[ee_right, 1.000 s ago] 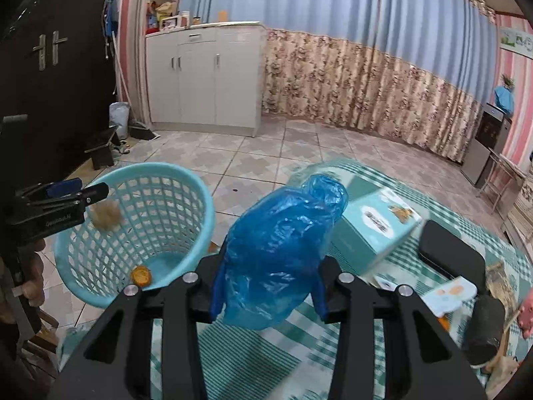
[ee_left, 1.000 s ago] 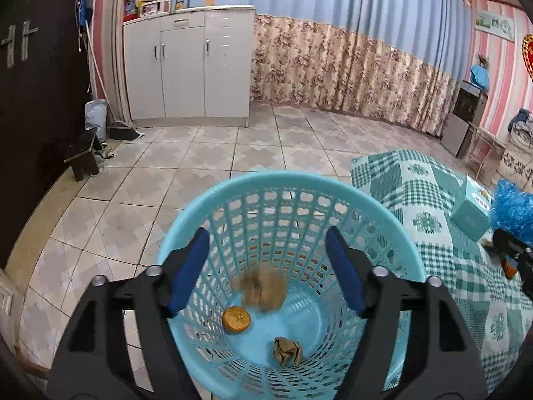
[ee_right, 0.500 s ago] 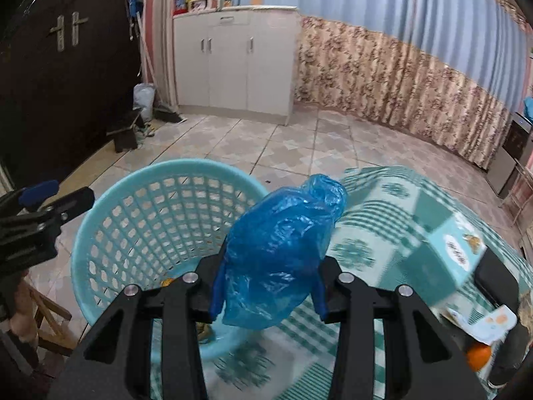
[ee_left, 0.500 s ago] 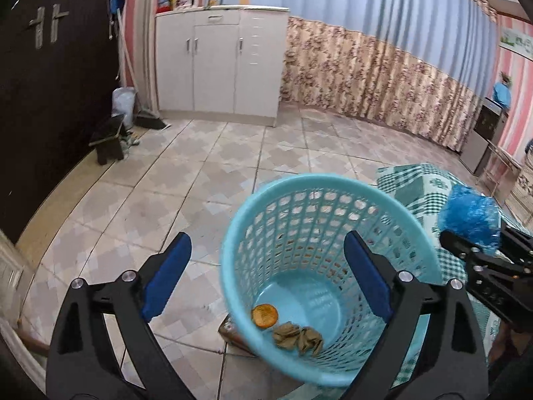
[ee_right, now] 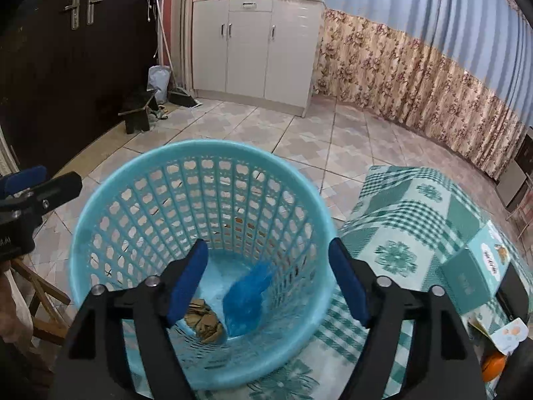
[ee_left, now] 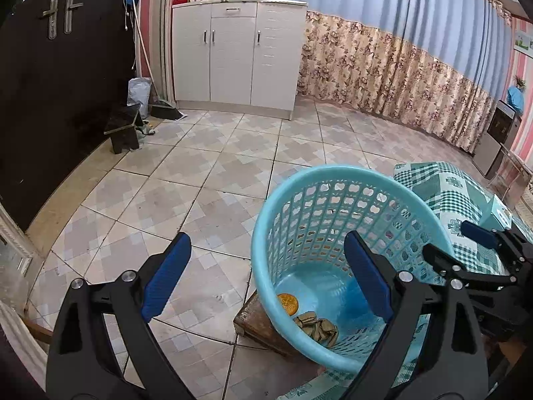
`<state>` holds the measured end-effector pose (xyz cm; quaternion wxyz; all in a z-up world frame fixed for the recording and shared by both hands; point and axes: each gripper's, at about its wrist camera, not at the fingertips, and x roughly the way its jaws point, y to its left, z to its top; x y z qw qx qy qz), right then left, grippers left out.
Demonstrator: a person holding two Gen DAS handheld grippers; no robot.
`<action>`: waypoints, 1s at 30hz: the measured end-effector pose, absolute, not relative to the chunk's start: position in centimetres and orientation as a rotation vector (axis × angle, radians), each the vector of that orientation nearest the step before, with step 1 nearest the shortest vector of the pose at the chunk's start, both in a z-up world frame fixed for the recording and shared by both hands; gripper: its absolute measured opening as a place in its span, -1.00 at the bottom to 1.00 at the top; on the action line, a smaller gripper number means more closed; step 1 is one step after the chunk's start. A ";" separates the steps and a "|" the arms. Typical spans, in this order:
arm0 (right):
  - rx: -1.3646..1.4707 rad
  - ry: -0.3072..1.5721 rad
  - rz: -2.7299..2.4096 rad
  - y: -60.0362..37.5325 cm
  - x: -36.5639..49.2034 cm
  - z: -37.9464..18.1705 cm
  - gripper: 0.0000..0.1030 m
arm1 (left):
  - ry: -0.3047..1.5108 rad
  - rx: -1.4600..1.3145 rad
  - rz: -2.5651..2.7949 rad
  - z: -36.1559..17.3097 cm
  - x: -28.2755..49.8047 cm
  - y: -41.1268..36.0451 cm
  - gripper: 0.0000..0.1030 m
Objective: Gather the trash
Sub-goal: 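Lower the blue plastic bag into the basket and open the right tool, then return the left tool to the table and grasp the whole orange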
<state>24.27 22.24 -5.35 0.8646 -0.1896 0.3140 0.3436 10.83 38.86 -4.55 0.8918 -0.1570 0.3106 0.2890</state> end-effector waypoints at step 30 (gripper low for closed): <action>-0.182 0.512 0.299 -11.3 21.6 -1.3 0.91 | 0.540 -0.188 0.410 -1.0 12.3 22.2 0.89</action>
